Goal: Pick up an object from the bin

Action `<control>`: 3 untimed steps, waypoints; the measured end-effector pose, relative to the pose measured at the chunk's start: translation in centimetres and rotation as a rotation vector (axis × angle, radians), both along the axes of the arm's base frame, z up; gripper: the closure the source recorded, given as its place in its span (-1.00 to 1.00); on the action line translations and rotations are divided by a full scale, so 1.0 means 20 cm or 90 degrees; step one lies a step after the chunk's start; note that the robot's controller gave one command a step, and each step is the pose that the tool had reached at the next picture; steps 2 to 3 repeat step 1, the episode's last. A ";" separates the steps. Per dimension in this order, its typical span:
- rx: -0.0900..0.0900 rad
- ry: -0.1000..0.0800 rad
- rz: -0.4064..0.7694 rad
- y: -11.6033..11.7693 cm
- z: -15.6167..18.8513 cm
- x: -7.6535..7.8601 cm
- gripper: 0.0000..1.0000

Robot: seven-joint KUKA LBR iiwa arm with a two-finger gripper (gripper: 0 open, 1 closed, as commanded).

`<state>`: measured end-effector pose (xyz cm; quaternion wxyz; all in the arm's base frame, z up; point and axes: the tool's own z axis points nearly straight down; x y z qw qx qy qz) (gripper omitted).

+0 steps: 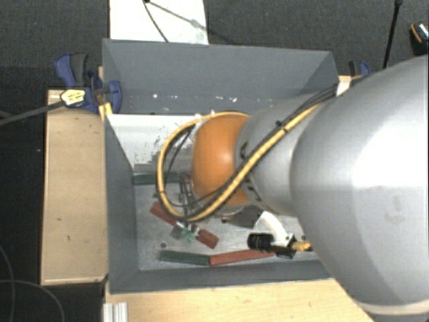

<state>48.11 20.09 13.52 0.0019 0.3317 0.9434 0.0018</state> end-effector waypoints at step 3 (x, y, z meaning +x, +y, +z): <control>0.000 0.001 0.004 0.00 0.12 0.01 1.00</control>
Offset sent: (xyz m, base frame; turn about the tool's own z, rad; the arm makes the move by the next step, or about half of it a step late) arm 0.0001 0.0001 0.0217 0.0000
